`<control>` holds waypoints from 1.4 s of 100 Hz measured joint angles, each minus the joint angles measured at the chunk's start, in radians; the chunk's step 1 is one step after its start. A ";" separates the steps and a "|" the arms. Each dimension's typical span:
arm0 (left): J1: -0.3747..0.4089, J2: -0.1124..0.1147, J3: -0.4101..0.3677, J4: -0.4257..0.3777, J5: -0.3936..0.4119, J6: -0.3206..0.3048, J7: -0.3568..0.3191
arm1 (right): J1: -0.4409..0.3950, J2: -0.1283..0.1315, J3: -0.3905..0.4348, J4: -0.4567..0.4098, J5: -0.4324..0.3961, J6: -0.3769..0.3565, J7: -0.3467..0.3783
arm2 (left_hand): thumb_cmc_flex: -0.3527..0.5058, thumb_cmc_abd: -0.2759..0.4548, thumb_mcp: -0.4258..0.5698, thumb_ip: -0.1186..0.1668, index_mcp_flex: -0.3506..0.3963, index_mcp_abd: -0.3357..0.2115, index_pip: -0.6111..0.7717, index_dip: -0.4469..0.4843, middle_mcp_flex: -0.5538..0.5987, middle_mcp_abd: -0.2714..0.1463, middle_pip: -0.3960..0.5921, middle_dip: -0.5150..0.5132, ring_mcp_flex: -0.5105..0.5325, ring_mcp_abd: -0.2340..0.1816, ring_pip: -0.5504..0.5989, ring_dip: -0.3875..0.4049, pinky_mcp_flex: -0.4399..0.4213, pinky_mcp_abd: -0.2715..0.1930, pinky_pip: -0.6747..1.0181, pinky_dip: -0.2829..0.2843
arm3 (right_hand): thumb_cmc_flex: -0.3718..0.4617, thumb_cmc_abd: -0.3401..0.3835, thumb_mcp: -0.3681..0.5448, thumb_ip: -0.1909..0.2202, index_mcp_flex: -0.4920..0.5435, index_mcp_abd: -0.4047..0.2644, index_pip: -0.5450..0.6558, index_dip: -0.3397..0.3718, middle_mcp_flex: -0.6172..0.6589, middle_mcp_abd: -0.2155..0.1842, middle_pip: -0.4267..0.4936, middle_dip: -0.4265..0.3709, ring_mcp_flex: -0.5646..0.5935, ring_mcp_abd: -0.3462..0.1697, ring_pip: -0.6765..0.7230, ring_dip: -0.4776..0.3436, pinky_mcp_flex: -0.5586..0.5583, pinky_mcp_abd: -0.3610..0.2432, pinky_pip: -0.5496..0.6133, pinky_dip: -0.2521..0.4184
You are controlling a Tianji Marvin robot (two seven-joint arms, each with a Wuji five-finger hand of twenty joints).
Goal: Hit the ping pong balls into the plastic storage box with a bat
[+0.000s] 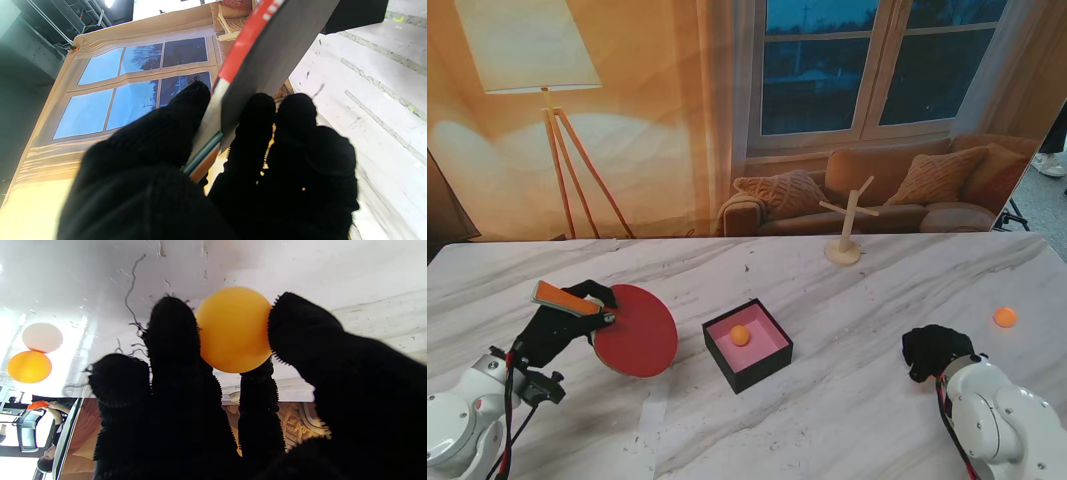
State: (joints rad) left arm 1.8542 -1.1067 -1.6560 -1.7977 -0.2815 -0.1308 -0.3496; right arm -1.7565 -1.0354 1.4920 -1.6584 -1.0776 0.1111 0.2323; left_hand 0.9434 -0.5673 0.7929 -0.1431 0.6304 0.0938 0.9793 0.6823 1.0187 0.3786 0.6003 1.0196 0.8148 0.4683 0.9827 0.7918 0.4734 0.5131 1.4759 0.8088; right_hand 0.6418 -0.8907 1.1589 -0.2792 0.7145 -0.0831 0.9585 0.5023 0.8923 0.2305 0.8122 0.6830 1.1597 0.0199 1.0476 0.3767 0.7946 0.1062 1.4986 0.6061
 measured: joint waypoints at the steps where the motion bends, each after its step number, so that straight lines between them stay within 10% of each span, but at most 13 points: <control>1: 0.000 0.000 0.000 0.000 0.000 0.000 0.000 | 0.000 0.000 0.001 -0.001 0.000 0.000 0.000 | 0.000 0.000 0.000 0.000 0.000 0.000 0.000 0.000 0.000 0.000 0.000 0.000 0.000 0.000 0.000 0.000 0.000 0.000 0.000 0.000 | 0.000 0.000 0.000 0.000 0.000 0.000 0.000 0.000 0.000 0.000 0.000 0.000 0.000 0.000 0.000 0.000 0.000 0.000 0.000 0.000; 87: -0.002 0.000 0.006 -0.006 -0.001 0.010 -0.002 | 0.014 -0.012 0.058 -0.094 0.053 -0.063 -0.059 | 0.000 0.000 0.000 0.000 0.000 0.000 0.000 0.000 0.000 0.000 0.000 0.000 0.000 0.000 0.000 0.000 0.000 0.000 0.000 0.000 | 0.000 0.000 0.000 0.000 0.001 0.000 0.002 0.000 0.009 0.007 0.000 0.000 0.001 0.004 0.007 0.000 0.000 0.003 0.001 0.000; 140: -0.006 0.001 0.017 -0.006 -0.009 0.007 -0.010 | 0.127 -0.015 -0.097 -0.182 0.217 -0.045 -0.058 | 0.000 0.000 0.000 0.000 0.000 0.000 0.000 0.000 0.000 0.000 0.000 0.000 0.000 0.000 0.000 0.000 0.000 0.000 0.000 0.000 | 0.001 0.002 0.000 0.000 0.011 0.000 0.001 -0.002 0.010 0.011 0.000 0.000 0.005 0.009 0.007 0.000 0.000 0.005 0.001 0.000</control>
State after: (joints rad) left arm 1.8483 -1.1059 -1.6386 -1.8037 -0.2901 -0.1234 -0.3599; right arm -1.6299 -1.0500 1.3951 -1.8409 -0.8602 0.0657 0.1744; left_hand 0.9434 -0.5673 0.7930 -0.1431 0.6304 0.0938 0.9793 0.6826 1.0187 0.3786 0.6003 1.0196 0.8148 0.4683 0.9828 0.7918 0.4734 0.5131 1.4759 0.8088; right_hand 0.6423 -0.8890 1.1589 -0.2792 0.7257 -0.0830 0.9599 0.5007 0.9024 0.2418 0.8122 0.6830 1.1650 0.0285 1.0547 0.3767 0.7947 0.1115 1.5000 0.6061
